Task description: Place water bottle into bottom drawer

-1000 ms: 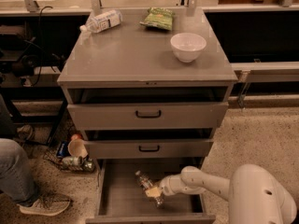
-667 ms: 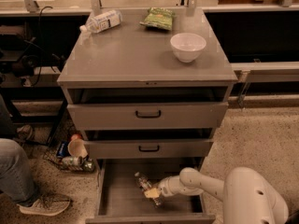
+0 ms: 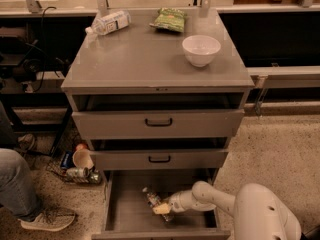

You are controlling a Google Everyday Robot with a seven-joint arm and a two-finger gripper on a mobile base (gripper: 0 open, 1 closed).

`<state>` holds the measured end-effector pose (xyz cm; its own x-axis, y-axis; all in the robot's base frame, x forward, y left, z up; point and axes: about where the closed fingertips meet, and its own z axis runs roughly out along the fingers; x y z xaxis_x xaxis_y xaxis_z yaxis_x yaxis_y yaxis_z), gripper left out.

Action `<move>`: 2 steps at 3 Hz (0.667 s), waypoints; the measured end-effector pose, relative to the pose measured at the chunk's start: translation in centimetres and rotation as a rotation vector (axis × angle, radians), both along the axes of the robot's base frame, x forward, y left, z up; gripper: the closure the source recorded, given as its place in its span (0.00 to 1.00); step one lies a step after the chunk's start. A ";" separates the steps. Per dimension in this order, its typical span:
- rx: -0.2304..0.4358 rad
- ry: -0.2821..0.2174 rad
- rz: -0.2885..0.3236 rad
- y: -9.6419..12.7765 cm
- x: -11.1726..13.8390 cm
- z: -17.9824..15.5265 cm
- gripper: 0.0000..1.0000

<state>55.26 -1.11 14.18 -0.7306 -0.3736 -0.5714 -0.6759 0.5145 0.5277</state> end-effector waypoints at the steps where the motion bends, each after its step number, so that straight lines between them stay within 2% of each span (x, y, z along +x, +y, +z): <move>1: 0.006 -0.007 0.001 -0.2 0.0 0.2 0.07; 2: -0.023 -0.067 -0.027 -2.6 0.4 2.5 0.00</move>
Offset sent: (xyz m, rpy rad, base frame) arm 0.0055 -0.0398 0.0438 -0.0339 -0.1096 -0.0407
